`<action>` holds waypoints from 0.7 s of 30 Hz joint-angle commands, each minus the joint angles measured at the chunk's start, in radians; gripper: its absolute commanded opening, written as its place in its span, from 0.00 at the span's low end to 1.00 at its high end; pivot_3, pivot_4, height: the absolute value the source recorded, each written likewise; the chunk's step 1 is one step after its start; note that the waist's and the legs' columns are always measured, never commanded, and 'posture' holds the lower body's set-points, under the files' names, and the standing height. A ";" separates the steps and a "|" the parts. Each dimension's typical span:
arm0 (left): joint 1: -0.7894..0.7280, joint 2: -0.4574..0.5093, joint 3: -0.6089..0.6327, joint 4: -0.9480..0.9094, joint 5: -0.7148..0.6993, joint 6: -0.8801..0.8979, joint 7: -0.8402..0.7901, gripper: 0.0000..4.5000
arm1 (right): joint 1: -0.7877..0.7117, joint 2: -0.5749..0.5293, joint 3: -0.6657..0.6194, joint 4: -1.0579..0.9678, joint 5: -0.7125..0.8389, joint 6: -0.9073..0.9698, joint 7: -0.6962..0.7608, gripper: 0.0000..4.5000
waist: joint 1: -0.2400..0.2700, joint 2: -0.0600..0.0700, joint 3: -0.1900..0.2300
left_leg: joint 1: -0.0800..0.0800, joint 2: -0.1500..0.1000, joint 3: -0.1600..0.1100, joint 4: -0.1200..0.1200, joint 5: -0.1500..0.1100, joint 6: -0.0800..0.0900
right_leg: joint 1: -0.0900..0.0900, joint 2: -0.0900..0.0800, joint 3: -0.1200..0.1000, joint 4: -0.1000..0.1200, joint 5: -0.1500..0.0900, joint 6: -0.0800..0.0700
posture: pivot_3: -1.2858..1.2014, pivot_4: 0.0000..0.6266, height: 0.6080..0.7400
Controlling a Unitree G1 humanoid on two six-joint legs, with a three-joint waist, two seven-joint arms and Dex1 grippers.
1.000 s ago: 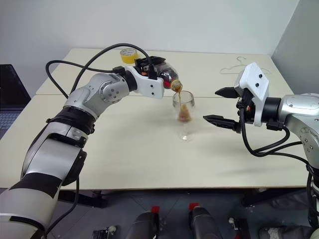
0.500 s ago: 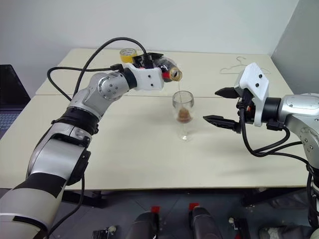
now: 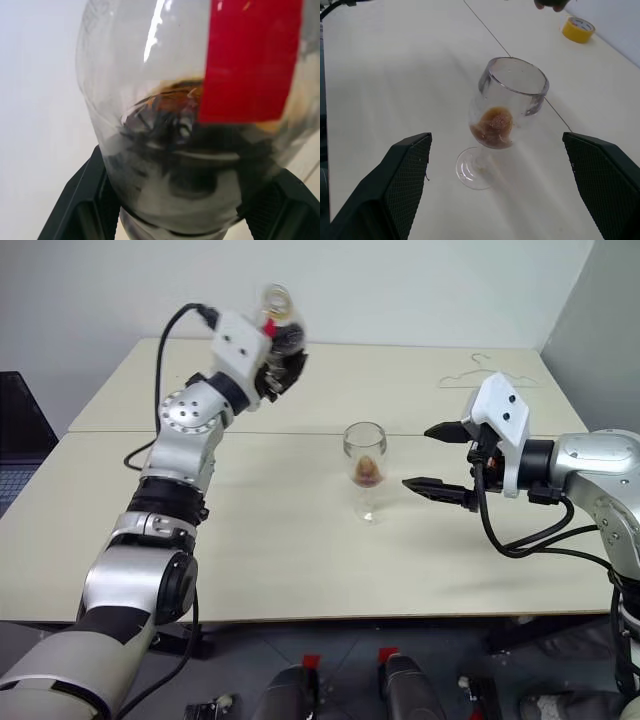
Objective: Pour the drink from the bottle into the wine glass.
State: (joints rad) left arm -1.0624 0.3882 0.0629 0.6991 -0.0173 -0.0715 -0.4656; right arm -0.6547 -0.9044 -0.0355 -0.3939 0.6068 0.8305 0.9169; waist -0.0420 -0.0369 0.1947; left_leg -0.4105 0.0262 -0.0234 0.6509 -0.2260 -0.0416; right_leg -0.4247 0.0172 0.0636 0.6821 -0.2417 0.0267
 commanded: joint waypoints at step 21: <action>0.436 0.018 0.309 -0.299 -0.171 0.386 0.341 0.69 | -0.175 0.095 0.052 0.085 0.007 -0.062 0.087 1.00 | 0.015 0.000 0.000 | -0.001 0.001 -0.001 0.012 0.001 0.001 | 0.005 -0.001 -0.001 -0.002 0.007 0.004 | 0.52 0.24 1.00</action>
State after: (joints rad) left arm -0.6206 0.4016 0.3508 0.4547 -0.1746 0.3577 -0.1365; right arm -0.8004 -0.8073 0.0269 -0.3008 0.6110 0.7906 0.9918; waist -0.0272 -0.0370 0.1946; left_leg -0.4116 0.0269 -0.0244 0.6626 -0.2255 -0.0407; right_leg -0.4203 0.0166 0.0629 0.6804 -0.2346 0.0307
